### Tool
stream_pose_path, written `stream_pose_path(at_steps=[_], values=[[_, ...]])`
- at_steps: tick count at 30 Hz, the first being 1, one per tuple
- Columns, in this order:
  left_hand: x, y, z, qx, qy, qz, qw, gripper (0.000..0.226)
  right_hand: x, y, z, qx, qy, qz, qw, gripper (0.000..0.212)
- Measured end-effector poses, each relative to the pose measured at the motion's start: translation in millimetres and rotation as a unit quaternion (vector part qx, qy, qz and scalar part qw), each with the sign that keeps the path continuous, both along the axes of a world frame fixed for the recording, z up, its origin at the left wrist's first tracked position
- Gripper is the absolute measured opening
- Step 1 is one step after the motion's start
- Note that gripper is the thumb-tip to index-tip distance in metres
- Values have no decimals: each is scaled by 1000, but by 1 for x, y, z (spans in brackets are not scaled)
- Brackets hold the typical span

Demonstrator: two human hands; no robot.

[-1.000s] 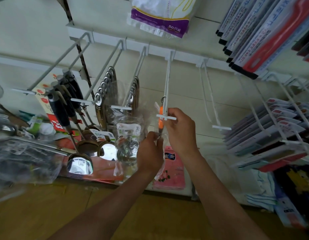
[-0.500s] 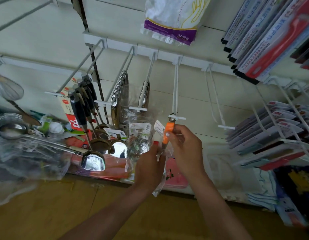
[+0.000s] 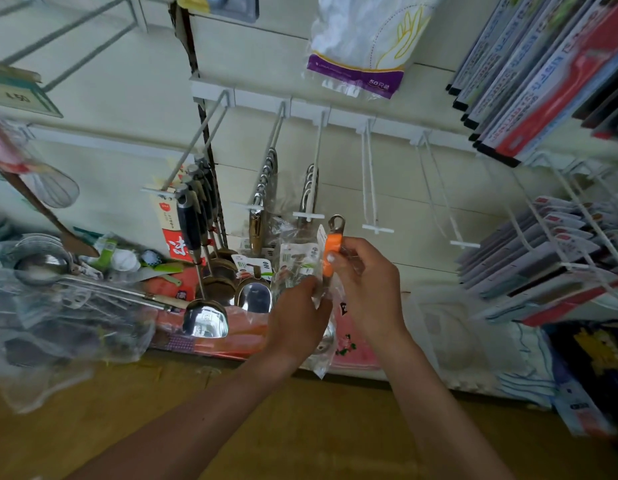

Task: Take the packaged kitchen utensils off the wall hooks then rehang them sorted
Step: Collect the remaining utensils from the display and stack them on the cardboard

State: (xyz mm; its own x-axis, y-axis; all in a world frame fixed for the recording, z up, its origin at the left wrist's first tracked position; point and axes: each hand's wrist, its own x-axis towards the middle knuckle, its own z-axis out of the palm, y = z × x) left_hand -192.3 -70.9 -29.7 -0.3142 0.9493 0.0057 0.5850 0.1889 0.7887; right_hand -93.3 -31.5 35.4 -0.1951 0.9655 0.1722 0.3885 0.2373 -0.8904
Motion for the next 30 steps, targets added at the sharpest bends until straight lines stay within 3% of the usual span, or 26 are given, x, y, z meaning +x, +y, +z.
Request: stream_pose_path(at_steps=[14,30], values=[[-15,1,8,-1,20,-6,1000,7,-9,-1,4,-10,-18,-4,1000,21],[-17,-13,0,-9,-16,-21,1000,9,-10,-14,-3,-33,-25,13,999,17]])
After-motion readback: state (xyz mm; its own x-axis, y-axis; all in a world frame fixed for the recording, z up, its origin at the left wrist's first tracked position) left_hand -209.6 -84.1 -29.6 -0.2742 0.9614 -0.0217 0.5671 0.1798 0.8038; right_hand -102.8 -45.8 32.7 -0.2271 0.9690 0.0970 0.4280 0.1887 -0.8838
